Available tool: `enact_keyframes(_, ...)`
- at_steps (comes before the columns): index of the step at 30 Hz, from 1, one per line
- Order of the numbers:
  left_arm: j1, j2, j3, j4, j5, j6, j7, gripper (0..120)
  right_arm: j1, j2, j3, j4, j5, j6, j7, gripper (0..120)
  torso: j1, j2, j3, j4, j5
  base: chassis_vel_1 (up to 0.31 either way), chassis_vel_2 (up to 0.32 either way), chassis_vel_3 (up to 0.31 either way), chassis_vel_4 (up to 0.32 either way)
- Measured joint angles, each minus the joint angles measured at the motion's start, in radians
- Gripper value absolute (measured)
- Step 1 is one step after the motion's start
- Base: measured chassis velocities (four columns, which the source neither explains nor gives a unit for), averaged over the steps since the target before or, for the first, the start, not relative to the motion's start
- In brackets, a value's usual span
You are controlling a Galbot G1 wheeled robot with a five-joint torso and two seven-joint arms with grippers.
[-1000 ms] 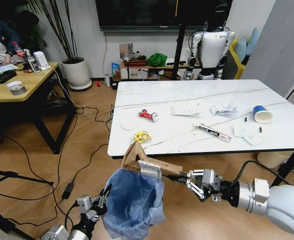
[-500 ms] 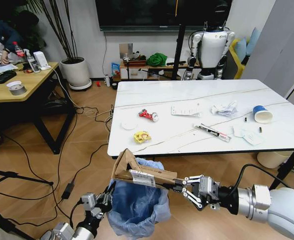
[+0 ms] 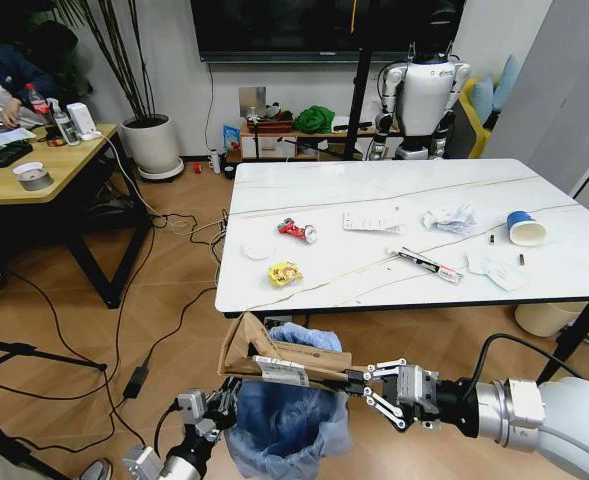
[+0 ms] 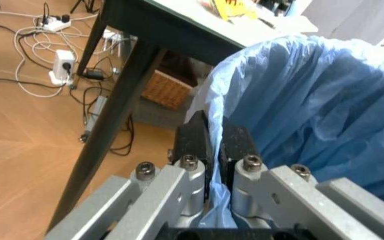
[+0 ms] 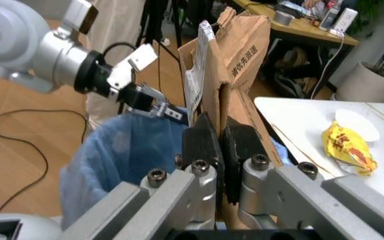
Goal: Pick up the trash bin and place the trash from the table into it.
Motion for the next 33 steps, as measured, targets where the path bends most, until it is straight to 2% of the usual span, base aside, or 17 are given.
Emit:
enact_keyframes(10,-0.015,0.051,-0.009,-0.035,-0.021,0.035,-0.033,0,0.006,0.022,0.006,-0.016,-0.028,-0.003,-0.001,0,0.000,0.000,0.000,0.0001,0.0001,0.000,0.000,0.000,0.000)
enact_keyframes(19,-0.054,0.040,0.022,-0.021,-0.032,0.049,-0.035,0,0.001,0.036,0.009,-0.015,-0.030,-0.004,-0.005,0,0.000,0.000,0.000,0.0000,0.0000,0.000,0.000,0.000,0.000)
enact_keyframes(23,-0.052,0.037,0.018,-0.033,-0.043,0.052,-0.038,0,-0.009,0.045,0.009,-0.014,-0.036,-0.004,-0.015,15,0.000,0.000,0.000,-0.0001,0.0000,0.000,0.000,0.000,0.000)
enact_keyframes(24,-0.052,0.037,0.018,-0.033,-0.043,0.052,-0.038,0,-0.009,0.045,0.009,-0.014,-0.036,-0.004,-0.015,15,0.000,0.000,0.000,-0.0001,0.0000,0.000,0.000,0.000,0.000)
enact_keyframes(29,-0.037,0.032,0.016,-0.044,-0.050,0.059,-0.043,0,-0.014,0.055,0.009,-0.015,-0.043,-0.003,-0.022,36,0.000,0.000,0.000,0.0000,0.0001,0.000,0.000,0.000,0.000)
enact_keyframes(31,-0.036,0.031,0.017,-0.044,-0.050,0.061,-0.044,0,-0.014,0.055,0.009,-0.015,-0.044,-0.002,-0.023,38,0.000,0.000,0.000,0.0000,0.0000,0.000,0.000,0.000,0.000)
enact_keyframes(33,-0.032,0.027,0.018,-0.045,-0.050,0.067,-0.046,0,-0.015,0.057,0.009,-0.016,-0.044,-0.001,-0.025,50,0.000,0.000,0.000,-0.0001,0.0001,0.000,0.000,0.000,0.000)
